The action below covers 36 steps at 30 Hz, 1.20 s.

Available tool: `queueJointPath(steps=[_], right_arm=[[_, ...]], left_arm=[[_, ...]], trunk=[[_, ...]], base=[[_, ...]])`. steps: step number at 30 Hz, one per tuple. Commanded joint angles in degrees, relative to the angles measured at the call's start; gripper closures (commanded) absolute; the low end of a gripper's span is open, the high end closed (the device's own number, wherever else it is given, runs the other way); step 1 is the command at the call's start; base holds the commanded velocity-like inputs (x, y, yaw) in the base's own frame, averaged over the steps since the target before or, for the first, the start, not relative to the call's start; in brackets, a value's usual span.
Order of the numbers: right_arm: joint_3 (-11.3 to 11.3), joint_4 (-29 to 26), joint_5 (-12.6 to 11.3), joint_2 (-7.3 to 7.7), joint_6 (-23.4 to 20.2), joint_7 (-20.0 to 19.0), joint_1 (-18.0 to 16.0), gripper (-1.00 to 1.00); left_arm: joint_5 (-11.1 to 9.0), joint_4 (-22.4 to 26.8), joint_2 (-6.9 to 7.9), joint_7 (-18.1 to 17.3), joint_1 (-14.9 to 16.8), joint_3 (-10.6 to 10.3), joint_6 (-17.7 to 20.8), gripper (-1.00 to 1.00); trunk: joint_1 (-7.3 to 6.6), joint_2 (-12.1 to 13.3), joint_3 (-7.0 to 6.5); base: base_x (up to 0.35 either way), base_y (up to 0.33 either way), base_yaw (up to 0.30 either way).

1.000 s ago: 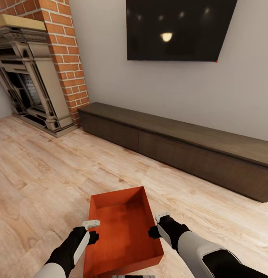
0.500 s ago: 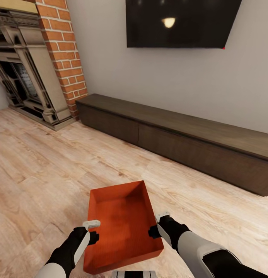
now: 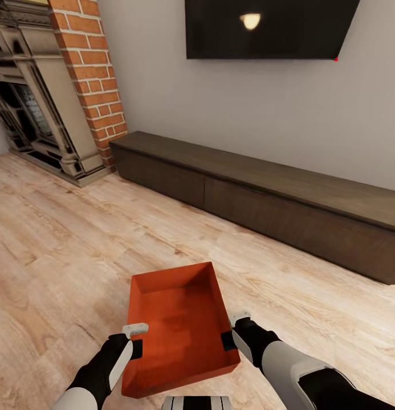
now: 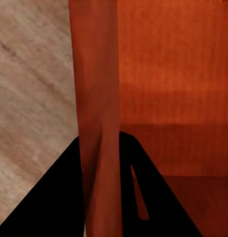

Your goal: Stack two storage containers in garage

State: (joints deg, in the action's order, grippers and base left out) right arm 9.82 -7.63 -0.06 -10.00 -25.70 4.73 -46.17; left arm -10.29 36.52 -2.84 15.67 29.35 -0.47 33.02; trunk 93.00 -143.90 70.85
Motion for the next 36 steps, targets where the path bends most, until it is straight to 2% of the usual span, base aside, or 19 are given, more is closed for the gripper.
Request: queueJointPath(steps=[1,11,36], right_arm=[[0.7,-0.1,0.5,0.00,-0.3,0.2,0.0,1.00],[0.7,-0.1,0.5,0.00,1.2,0.2,0.0,1.00],[0.7,-0.1,0.4,0.00,1.3,0.2,0.0,1.00]], left_arm=[[0.6,0.1,0.02,0.5,0.0,0.0,0.5,1.00],[0.6,0.1,-0.14,0.5,0.0,-0.1,0.5,1.00],[0.6,0.1,-0.33,0.5,0.0,-0.1,0.5,1.00]], trunk=[[-0.01,0.0,0.04],[-0.01,0.0,0.04],[-0.66,0.3,-5.49]], base=[[0.000,0.000,0.000],[0.000,0.000,0.000],[0.000,0.000,0.000]])
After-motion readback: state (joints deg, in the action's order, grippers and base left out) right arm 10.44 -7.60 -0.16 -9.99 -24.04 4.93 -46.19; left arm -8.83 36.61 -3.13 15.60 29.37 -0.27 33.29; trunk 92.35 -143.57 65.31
